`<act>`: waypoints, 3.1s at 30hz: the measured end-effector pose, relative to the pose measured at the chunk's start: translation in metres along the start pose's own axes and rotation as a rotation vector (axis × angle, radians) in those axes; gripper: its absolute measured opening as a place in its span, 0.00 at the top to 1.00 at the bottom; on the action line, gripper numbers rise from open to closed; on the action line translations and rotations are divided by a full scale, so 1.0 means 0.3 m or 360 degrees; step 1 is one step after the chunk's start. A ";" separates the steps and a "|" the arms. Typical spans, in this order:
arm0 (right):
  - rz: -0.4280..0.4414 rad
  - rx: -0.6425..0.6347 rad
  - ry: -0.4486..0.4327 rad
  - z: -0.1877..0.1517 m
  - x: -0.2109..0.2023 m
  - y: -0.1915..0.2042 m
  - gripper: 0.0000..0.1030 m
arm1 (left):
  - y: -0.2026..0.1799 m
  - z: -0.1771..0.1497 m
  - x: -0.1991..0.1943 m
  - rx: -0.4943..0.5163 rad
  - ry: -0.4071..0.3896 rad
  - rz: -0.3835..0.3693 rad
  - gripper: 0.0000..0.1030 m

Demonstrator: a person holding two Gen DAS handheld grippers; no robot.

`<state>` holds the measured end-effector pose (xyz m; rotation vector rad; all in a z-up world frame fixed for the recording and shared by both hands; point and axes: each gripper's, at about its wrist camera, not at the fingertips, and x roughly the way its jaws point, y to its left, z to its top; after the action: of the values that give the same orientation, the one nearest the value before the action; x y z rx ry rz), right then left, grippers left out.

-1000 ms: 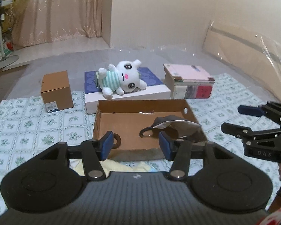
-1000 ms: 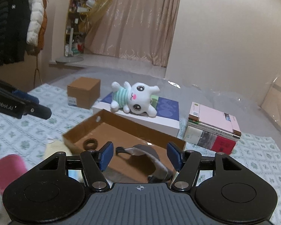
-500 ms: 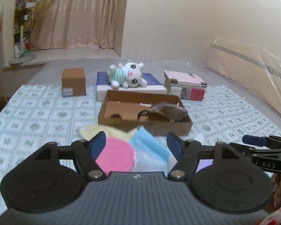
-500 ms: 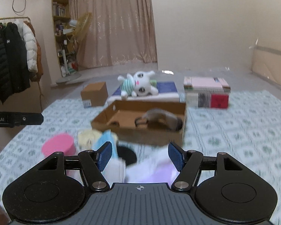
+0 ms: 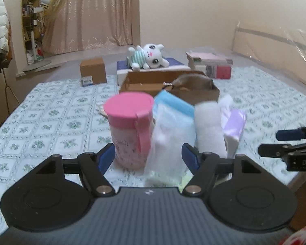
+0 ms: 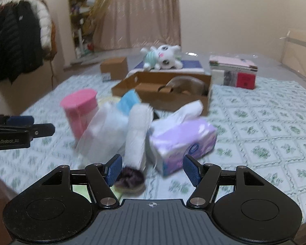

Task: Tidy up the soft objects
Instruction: 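Move both grippers back from the box toward the pile beside the pink cup, then lower the right gripper onto the dark purple scrunchie and grasp it, then grasp the light green cloth with the left gripper while the right gripper holds the scrunchie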

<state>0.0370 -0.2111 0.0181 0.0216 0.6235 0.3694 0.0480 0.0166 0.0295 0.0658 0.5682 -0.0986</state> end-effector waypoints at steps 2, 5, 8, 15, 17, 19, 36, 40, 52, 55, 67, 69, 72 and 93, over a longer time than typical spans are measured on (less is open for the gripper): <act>0.0028 0.0010 0.0039 -0.016 0.025 0.007 0.36 | -0.003 -0.027 0.016 -0.0010 0.0041 -0.0025 0.33; 0.0048 0.0014 0.0070 -0.030 0.060 0.014 0.36 | -0.005 -0.068 0.037 -0.0039 0.0095 -0.0027 0.33; 0.0058 0.0019 0.0097 -0.036 0.097 0.016 0.36 | 0.007 -0.099 0.060 -0.0088 0.0143 -0.0026 0.33; 0.0085 0.0024 0.0166 -0.054 0.184 0.026 0.36 | 0.042 -0.138 0.115 -0.0204 0.0238 -0.0024 0.33; 0.0092 0.0022 0.0184 -0.055 0.211 0.033 0.36 | 0.048 -0.143 0.126 -0.0215 0.0247 -0.0018 0.33; 0.0103 0.0023 0.0202 -0.056 0.240 0.040 0.36 | 0.052 -0.145 0.136 -0.0221 0.0250 -0.0013 0.33; 0.0041 0.0122 0.0332 -0.058 0.393 0.057 0.56 | 0.044 -0.162 0.200 -0.0197 0.0287 -0.0069 0.33; 0.0041 0.0075 0.0326 -0.073 0.361 0.064 0.70 | 0.039 -0.165 0.205 -0.0201 0.0289 -0.0098 0.33; -0.0010 0.0059 0.0197 -0.063 0.200 0.016 0.82 | -0.049 -0.164 0.202 -0.0106 0.0315 -0.0248 0.25; -0.0050 0.0056 0.0189 -0.070 0.171 -0.011 0.82 | -0.089 -0.171 0.215 -0.0051 0.0350 -0.0305 0.24; -0.0106 0.0119 0.0225 -0.107 0.162 -0.090 0.82 | -0.214 -0.218 0.268 0.0182 0.0443 -0.0263 0.36; -0.0101 0.0123 0.0226 -0.108 0.163 -0.093 0.82 | -0.216 -0.227 0.276 0.0201 0.0462 -0.0253 0.41; -0.0100 0.0126 0.0224 -0.107 0.162 -0.092 0.82 | -0.210 -0.231 0.274 0.0207 0.0462 -0.0257 0.53; -0.0071 0.0108 0.0119 -0.067 0.089 -0.044 0.82 | -0.106 -0.154 0.089 0.0138 0.0396 -0.0207 0.94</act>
<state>0.0500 -0.2161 -0.0151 0.0588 0.7093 0.3072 0.0423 -0.0129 -0.0250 0.1267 0.8168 -0.2439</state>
